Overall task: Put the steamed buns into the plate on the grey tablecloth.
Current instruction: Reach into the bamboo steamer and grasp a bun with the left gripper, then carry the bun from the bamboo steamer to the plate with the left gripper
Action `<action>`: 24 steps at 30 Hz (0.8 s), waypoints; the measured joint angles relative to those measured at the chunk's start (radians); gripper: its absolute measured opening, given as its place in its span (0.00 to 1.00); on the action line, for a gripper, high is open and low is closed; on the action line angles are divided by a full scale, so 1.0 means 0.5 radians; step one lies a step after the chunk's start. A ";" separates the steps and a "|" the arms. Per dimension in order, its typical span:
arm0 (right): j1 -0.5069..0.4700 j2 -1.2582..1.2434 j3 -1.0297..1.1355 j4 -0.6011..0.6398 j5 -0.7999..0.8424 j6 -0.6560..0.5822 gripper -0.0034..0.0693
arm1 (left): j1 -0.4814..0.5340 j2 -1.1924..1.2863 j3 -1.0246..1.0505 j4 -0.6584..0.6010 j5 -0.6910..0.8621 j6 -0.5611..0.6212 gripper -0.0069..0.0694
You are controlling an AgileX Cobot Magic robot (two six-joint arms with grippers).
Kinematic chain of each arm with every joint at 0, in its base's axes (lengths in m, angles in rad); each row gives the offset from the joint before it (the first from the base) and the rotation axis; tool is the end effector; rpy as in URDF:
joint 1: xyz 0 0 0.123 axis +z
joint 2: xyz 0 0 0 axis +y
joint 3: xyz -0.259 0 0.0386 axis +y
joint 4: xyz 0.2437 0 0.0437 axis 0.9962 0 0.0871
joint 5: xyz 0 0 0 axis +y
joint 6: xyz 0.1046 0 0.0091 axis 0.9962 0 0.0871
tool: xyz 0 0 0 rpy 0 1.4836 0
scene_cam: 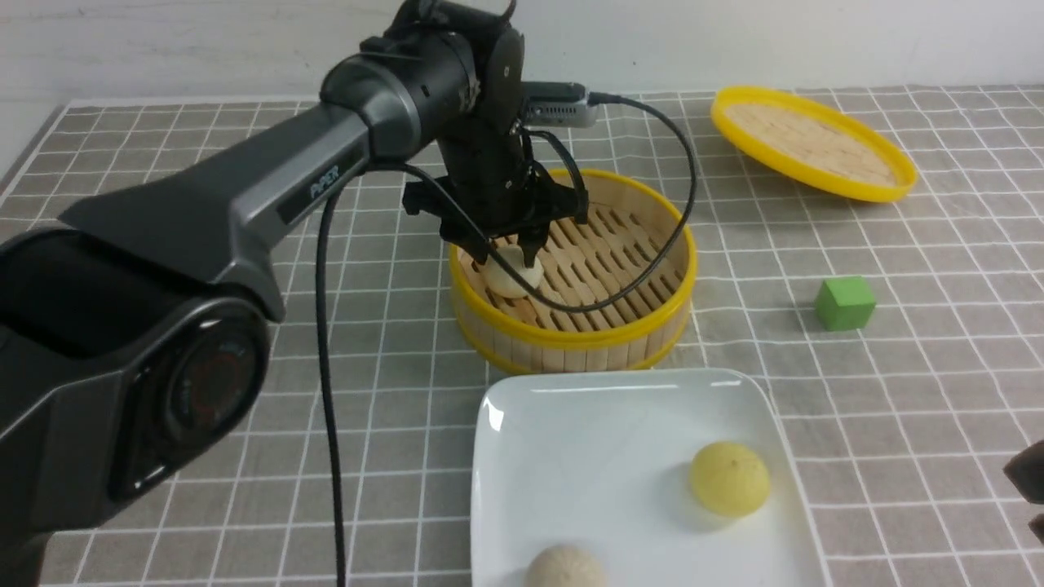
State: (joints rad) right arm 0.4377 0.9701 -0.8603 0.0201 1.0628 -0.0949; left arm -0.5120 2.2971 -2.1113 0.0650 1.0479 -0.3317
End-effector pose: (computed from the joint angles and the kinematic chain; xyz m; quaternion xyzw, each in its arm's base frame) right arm 0.1635 0.0786 0.2823 -0.2529 0.9371 0.0505 0.2351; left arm 0.4315 -0.2357 0.1934 0.0979 0.9722 -0.0579 0.2047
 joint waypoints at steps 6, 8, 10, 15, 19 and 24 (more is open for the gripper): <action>0.000 0.000 0.000 0.021 -0.015 0.000 0.04 | -0.001 0.038 -0.009 0.002 -0.037 0.000 0.34; 0.000 0.000 0.000 0.028 -0.017 0.000 0.05 | -0.002 0.031 -0.012 -0.002 -0.024 0.000 0.23; 0.000 0.000 0.000 0.031 -0.016 0.000 0.05 | -0.004 0.007 -0.029 -0.022 0.018 0.005 0.15; 0.000 0.000 0.000 0.031 -0.017 0.000 0.05 | -0.004 -0.223 -0.145 -0.150 0.315 0.112 0.12; 0.000 0.000 0.002 0.031 -0.021 0.000 0.05 | -0.004 -0.525 -0.142 -0.230 0.367 0.183 0.12; 0.000 0.000 0.033 0.031 -0.023 0.000 0.05 | -0.009 -0.863 0.237 -0.355 0.378 0.203 0.13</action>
State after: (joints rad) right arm 0.4377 0.9701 -0.8439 0.0358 1.0512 -0.0949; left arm -0.5165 1.8658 -1.9926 -0.1125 1.2368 -0.2301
